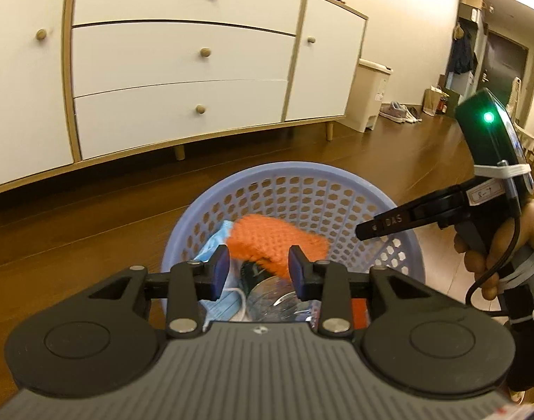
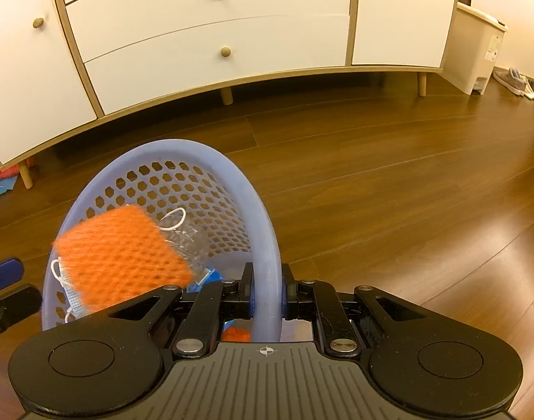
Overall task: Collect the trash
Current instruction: 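Carry the mesh sleeve into the wastebasket and open the left gripper, then move the left gripper toward the crumpled white tissue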
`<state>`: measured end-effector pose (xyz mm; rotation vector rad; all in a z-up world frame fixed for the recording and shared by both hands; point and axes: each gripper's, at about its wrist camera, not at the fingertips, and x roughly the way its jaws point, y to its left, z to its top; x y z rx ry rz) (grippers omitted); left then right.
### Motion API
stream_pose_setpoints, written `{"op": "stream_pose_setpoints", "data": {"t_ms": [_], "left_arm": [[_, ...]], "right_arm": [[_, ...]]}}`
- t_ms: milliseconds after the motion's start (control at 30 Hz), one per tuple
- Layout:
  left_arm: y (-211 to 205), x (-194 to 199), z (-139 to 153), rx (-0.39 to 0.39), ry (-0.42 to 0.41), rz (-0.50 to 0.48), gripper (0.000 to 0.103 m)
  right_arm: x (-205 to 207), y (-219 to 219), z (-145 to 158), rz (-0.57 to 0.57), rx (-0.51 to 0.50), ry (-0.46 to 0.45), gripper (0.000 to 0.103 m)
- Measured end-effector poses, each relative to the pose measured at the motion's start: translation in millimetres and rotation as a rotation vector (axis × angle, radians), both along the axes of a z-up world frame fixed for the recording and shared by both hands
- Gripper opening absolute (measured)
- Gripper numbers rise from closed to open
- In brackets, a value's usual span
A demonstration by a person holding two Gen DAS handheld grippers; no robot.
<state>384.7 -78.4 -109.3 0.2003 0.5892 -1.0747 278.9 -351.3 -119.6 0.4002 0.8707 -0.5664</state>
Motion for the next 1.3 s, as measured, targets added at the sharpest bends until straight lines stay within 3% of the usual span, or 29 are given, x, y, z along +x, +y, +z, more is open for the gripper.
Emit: {"op": "stream_pose_setpoints", "data": {"t_ms": [633, 1300], "left_arm": [[68, 36, -23, 0.064, 0.016, 0.179, 0.031], [91, 68, -94, 0.159, 0.071, 0.25, 0.031]], "right_arm": [[1, 1, -1, -0.022, -0.01, -0.002, 0.009], [4, 20, 18, -0.048, -0.188, 0.021, 0.009]]}}
